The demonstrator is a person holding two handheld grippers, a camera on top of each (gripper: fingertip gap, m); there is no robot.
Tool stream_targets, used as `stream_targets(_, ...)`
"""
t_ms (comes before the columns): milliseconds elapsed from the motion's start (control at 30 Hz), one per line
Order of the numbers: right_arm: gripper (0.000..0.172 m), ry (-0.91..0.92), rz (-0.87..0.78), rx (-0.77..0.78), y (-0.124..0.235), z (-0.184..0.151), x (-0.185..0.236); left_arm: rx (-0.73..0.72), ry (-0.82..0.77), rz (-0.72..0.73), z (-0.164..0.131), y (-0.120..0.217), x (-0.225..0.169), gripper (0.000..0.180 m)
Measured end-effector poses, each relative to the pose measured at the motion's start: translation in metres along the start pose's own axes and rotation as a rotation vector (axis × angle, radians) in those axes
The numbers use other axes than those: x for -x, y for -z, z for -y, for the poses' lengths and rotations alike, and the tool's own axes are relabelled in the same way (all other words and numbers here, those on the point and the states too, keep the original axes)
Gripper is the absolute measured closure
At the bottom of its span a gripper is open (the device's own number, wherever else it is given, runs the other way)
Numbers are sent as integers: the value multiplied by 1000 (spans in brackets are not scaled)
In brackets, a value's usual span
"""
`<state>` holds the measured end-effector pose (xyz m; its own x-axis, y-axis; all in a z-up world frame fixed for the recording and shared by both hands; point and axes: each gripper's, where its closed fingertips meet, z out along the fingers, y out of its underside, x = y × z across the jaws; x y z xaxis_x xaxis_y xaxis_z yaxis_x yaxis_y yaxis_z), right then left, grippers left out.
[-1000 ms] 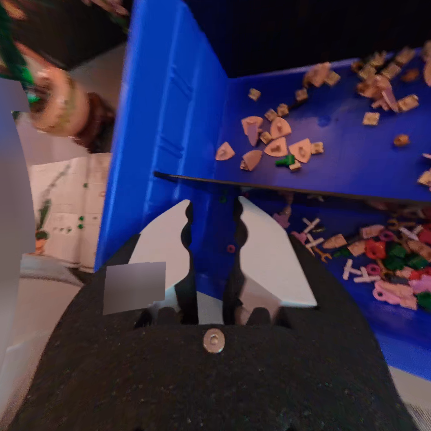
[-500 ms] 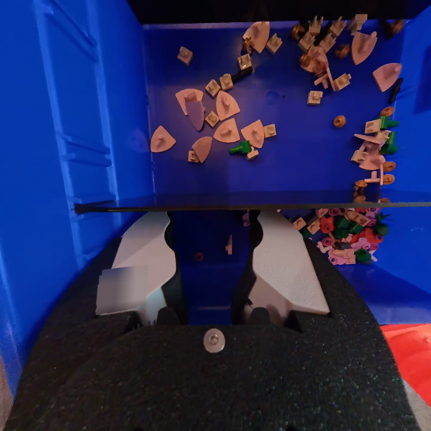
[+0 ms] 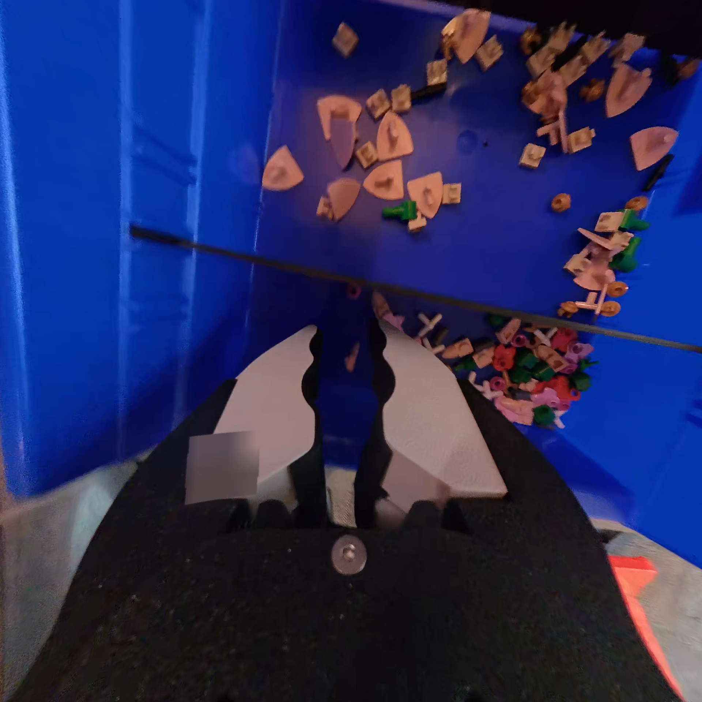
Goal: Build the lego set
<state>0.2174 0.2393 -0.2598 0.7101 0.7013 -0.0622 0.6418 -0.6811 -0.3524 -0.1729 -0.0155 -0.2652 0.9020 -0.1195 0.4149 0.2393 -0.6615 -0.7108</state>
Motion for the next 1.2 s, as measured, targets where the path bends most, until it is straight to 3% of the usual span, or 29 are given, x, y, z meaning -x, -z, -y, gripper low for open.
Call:
stream_targets(133, 159, 32, -183, -34, 43, -7, -56, -4, -10, -3, 0, 0, -1, 154)
stream_targets(200, 163, 8, -175, -73, 53, -5, -73, -9, -13, -8, 1, 0, -2, 155)
stream_targets(367, 164, 3, -157, -41, 38, -5, -84, -52, -26, 0, 5, 4, -2, 154)
stream_targets(433, 163, -46, -117, -106, 28, 4, -73, -65, -32, 4, 7, 5, -2, 155)
stream_targets(567, 157, -77, -216, -95, 11, 3, -78, -73, -44, 3, 7, 5, -3, 155)
stream_targets(767, 150, -177, -190, -140, -1, 4, -76, -94, -38, 8, 9, 8, -3, 155)
stream_targets(1000, 153, -213, -192, -111, -8, 3, -79, -68, -34, 11, 6, 5, -3, 155)
stream_targets(1067, 166, -209, -224, -117, -8, 4, -85, -66, -36, 15, 5, 5, -3, 155)
stream_targets(1200, 165, -154, -229, -95, -8, 2, -85, -73, -36, 24, 5, 6, -3, 155)
